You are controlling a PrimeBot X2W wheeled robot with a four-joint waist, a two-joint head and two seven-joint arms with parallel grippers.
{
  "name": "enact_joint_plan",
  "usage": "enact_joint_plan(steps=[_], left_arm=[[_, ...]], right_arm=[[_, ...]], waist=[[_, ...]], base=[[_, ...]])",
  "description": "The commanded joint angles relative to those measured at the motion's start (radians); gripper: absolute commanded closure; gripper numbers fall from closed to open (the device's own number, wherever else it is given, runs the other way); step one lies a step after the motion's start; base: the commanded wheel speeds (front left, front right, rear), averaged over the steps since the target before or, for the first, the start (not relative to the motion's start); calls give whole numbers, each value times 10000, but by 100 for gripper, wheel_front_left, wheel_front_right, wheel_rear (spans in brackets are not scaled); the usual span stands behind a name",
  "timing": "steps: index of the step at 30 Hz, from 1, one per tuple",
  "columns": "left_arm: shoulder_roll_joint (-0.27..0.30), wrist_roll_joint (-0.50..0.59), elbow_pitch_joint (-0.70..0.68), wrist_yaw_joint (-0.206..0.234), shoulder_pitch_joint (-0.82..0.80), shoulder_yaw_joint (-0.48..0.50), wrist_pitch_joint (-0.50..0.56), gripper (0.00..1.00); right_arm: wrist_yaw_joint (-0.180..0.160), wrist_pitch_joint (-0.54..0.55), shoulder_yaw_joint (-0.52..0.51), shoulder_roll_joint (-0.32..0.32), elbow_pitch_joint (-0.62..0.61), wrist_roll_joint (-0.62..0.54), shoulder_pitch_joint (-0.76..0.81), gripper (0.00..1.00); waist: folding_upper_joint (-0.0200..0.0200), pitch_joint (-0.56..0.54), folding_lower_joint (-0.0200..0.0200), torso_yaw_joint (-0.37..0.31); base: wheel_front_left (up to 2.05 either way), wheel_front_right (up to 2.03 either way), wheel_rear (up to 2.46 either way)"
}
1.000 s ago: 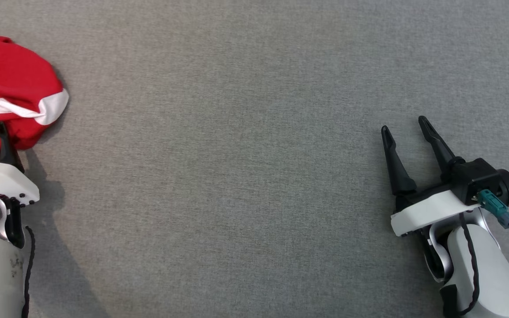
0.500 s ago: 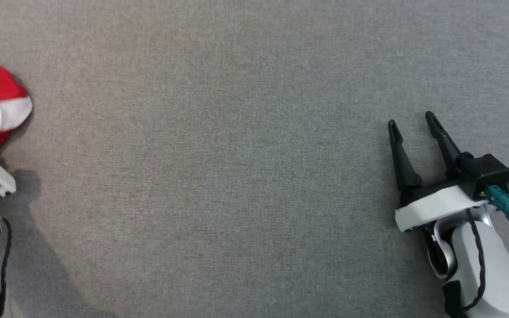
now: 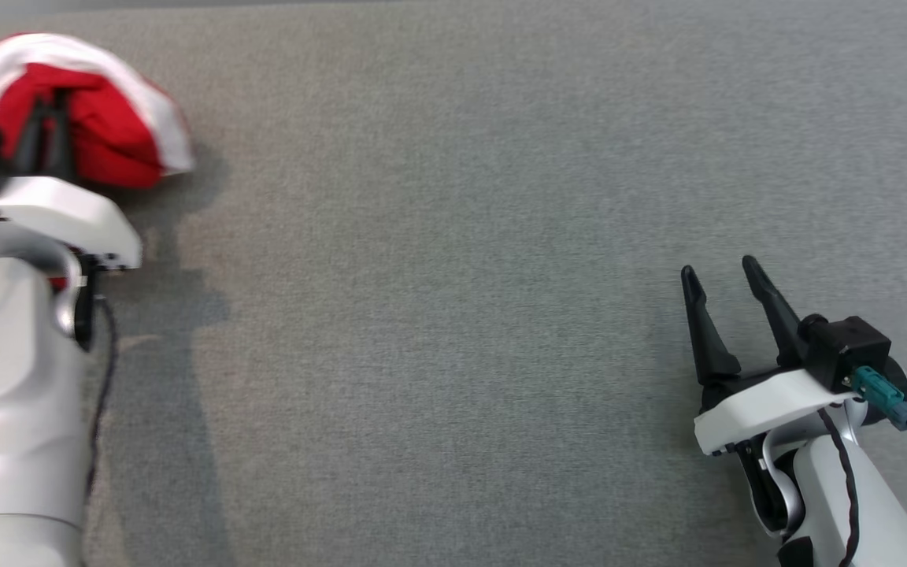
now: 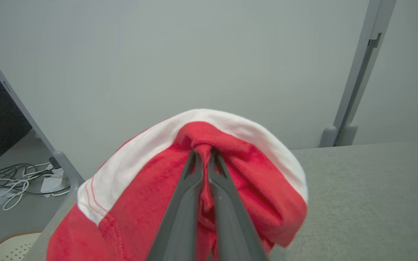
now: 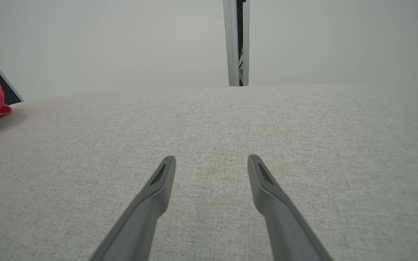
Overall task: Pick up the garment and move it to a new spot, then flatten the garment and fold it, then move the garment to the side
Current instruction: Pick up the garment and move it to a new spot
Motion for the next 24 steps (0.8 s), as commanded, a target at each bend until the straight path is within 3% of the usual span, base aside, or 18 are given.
enact_joint_plan(steps=[1,10,14,19,24], left_arm=[[-175,-41,-161,-68,27,-116,-40,100],[-1528,-347,-714,-247,614,-1530,-40,100],[-1695,-901,-877,-234,913,-2531,-41,100],[-1712,-2659,-1548,-220,1361,-4743,-41,100],[-1699,-3678,-2004,466,1801,-6113,-41,100]], right_arm=[[-7,2,24,-43,5,103,124,0],[-5,2,141,-42,74,521,429,0],[-5,2,195,-43,147,607,444,0],[-5,2,324,-39,189,752,522,0],[-5,2,294,-42,230,811,590,0]], waist=[[0,-258,0,-253],[0,-731,0,-935],[0,-871,0,-1198],[0,-974,0,-1455],[0,-1069,0,-1517]], base=[[0,0,0],[0,0,0],[0,0,0],[0,0,0],[0,0,0]])
